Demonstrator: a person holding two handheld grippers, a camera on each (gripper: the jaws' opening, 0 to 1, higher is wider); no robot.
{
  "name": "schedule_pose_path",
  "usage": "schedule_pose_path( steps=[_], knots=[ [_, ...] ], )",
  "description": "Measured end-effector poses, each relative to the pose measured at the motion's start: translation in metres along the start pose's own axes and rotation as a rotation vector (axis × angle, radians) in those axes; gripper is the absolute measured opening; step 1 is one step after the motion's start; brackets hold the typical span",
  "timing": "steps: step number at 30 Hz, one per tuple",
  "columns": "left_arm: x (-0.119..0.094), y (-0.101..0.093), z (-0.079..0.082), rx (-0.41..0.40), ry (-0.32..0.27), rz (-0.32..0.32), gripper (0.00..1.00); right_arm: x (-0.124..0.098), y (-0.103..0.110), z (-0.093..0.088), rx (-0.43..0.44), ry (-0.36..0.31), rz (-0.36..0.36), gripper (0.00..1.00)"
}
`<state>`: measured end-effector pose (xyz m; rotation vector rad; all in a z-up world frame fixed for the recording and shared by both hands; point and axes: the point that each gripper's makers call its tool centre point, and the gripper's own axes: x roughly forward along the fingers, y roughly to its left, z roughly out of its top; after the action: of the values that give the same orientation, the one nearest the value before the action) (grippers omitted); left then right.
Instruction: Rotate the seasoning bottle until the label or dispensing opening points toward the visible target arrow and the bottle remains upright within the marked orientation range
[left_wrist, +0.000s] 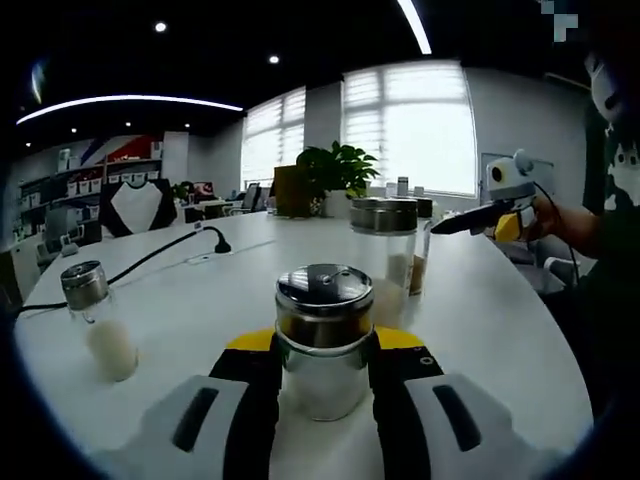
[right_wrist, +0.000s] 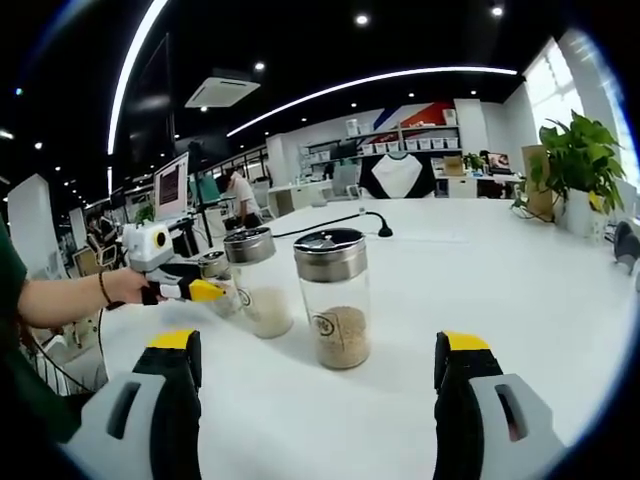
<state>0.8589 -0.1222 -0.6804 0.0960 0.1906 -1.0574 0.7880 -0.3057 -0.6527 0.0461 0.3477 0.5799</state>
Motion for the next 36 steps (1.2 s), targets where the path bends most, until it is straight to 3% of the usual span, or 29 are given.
schedule_pose_path(
  steps=[10, 22, 24, 27, 30, 33, 36],
  knots=[
    [0.001, -0.003, -0.001, 0.031, 0.000, -0.072, 0.36, -0.002, -0.002, -0.002, 0.000, 0.002, -0.010, 0.99],
    [0.000, -0.003, -0.001, 0.041, -0.001, -0.069, 0.36, -0.003, -0.003, -0.006, 0.001, 0.018, -0.018, 0.99],
    [0.000, -0.002, -0.003, 0.007, 0.011, -0.059, 0.37, -0.004, -0.004, -0.006, 0.004, 0.016, -0.021, 0.99],
    [-0.003, 0.002, -0.011, 0.005, 0.041, -0.034, 0.48, -0.004, -0.004, -0.004, 0.007, 0.011, -0.022, 0.99],
    [-0.010, 0.004, -0.001, -0.072, -0.034, 0.000, 0.53, -0.005, -0.004, -0.004, 0.009, 0.009, -0.021, 0.99],
    [-0.015, 0.004, -0.002, -0.029, 0.000, 0.046, 0.54, -0.004, -0.004, -0.006, 0.012, 0.014, -0.020, 0.99],
    [-0.018, 0.002, -0.003, -0.052, -0.012, 0.075, 0.57, -0.003, -0.004, -0.006, 0.016, 0.016, -0.020, 0.99]
  ],
)
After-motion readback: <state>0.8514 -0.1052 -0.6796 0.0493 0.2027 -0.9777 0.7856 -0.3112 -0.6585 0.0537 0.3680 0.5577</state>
